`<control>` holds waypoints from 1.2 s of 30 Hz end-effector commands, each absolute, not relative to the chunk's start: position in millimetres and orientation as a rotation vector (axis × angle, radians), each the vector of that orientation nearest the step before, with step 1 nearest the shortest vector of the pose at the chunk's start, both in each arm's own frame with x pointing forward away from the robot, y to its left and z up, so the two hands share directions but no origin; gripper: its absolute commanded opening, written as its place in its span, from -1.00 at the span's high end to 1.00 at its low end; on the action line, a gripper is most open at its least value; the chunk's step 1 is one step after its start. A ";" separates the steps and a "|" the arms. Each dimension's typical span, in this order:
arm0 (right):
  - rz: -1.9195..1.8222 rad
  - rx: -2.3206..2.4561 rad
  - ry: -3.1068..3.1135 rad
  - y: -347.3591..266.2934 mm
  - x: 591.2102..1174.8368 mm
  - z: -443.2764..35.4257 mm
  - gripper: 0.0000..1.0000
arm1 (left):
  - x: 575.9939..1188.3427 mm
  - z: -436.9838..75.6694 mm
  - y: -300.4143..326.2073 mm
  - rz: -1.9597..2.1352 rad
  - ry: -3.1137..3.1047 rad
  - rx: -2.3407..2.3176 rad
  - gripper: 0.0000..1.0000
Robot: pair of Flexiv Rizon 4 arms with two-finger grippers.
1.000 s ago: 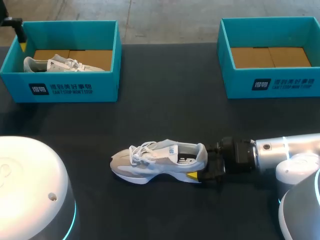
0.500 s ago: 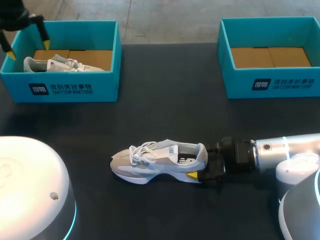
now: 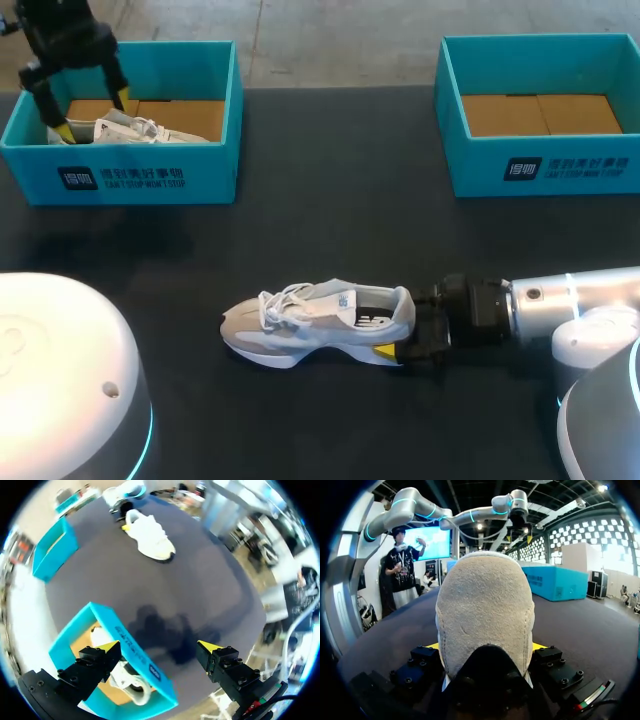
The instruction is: Take the shoe out of the shoebox, open the shoe tongue, remove and reinsert the insole, then place the shoe into the shoebox
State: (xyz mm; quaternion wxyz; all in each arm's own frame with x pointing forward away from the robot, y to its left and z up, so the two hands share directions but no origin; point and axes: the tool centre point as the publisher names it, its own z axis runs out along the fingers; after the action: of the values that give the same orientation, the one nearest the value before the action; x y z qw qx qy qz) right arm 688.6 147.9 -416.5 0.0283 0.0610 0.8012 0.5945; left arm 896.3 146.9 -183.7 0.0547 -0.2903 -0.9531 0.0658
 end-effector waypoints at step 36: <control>1.832 0.190 2.475 146.8 687.9 -416.8 1.00 | 816.5 -196.9 106.9 0.120 -2.923 1.005 -1.00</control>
State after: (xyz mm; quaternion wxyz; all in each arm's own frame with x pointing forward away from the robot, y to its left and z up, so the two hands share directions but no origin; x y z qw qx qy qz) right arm 688.6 147.8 -416.5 0.0283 0.0609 0.8012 0.5946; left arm 820.6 108.8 -196.7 0.0362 0.2758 -0.9594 0.0466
